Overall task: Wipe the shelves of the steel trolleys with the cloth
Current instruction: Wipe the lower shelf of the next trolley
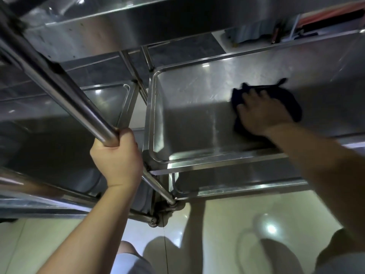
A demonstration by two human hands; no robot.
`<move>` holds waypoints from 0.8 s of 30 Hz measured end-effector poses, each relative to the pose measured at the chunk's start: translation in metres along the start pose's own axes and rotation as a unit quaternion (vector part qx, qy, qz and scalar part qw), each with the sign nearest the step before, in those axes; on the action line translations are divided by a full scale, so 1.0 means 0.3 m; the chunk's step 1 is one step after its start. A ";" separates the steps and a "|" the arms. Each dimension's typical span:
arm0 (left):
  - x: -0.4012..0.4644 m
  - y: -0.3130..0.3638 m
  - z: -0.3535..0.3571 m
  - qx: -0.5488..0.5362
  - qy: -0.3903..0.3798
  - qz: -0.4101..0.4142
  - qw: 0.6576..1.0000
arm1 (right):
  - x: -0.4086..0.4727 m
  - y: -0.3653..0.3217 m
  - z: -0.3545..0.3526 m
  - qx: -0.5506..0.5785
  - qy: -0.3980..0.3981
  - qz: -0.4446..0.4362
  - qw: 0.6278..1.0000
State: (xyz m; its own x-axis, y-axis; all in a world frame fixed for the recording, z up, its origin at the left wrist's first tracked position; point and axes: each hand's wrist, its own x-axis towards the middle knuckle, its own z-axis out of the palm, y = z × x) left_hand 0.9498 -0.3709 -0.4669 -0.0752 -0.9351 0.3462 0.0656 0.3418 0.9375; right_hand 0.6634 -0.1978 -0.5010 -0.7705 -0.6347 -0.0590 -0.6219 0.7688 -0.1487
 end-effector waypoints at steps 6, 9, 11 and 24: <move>0.028 -0.023 -0.009 0.022 0.002 -0.013 1.000 | -0.148 -0.626 0.089 0.007 -0.104 -0.203 0.974; 0.037 -0.023 -0.010 0.028 0.001 -0.016 0.999 | -0.202 -0.729 0.093 0.019 -0.158 -0.251 0.955; 0.037 -0.025 -0.013 0.038 0.000 -0.012 0.999 | -0.226 -0.705 0.084 0.029 -0.159 -0.244 0.956; 0.028 -0.012 -0.011 0.047 -0.005 -0.011 0.999 | -0.196 0.285 -0.040 0.001 -0.084 0.087 0.993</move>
State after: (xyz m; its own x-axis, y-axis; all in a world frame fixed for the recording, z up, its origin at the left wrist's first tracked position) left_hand 0.9522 -0.3802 -0.4676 -0.0850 -0.9417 0.3257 -0.0306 0.3292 0.9438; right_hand 0.6539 -0.0938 -0.4983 -0.8317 -0.4973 -0.2467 -0.4816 0.8674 -0.1249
